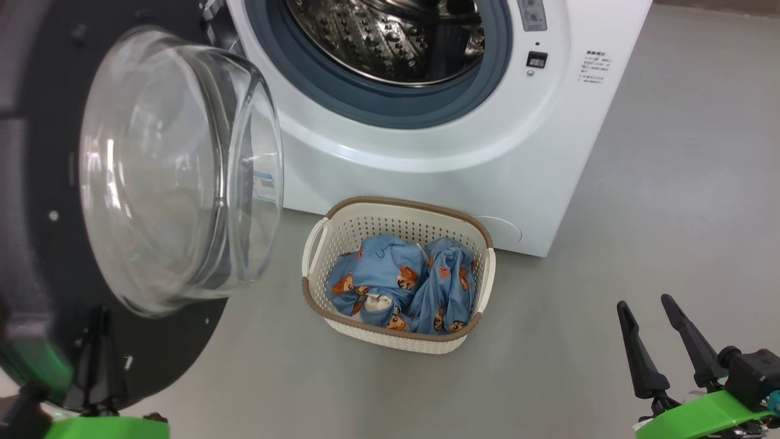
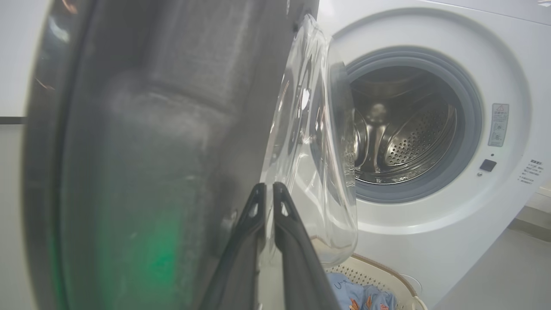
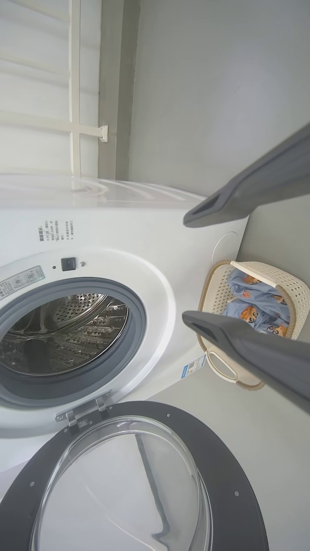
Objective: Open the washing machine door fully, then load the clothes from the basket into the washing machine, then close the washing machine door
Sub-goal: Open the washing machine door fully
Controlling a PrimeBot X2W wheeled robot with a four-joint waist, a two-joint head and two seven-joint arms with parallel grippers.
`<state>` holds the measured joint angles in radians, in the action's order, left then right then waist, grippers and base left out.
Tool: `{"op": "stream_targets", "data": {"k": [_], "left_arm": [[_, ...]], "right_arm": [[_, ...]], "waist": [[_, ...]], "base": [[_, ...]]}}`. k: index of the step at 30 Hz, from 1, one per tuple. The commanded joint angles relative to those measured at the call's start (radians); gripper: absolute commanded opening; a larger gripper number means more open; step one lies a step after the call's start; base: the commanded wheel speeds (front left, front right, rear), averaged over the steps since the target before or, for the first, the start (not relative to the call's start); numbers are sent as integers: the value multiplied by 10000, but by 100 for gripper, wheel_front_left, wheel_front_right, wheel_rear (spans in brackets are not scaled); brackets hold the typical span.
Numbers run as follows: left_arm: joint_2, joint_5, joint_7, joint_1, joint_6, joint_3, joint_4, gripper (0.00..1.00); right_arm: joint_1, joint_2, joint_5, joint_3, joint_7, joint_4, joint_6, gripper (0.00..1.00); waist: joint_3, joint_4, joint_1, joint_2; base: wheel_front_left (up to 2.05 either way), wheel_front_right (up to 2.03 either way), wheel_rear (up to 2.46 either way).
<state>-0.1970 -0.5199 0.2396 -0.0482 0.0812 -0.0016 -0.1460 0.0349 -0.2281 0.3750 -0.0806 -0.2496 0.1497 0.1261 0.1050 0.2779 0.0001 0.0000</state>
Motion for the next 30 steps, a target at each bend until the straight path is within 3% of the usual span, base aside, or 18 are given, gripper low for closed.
{"op": "stream_targets", "data": {"k": [1, 12, 30], "left_arm": [[-401, -84, 160, -560, 159, 657, 75, 0], [-427, 152, 217, -1407, 207, 1656, -362, 0], [-488, 1358, 221, -2991, -526, 4056, -1859, 0]], "right_arm": [[-95, -235, -113, -118, -122, -285, 46, 100], [-341, -384, -178, -127, -122, -328, 46, 100], [-818, -613, -305, -43, -122, -495, 46, 100]], "waist": [[158, 60, 0, 0], [697, 235, 0, 0], [1642, 340, 0, 0]], "base": [[0, 0, 0], [0, 0, 0], [0, 0, 0]]}}
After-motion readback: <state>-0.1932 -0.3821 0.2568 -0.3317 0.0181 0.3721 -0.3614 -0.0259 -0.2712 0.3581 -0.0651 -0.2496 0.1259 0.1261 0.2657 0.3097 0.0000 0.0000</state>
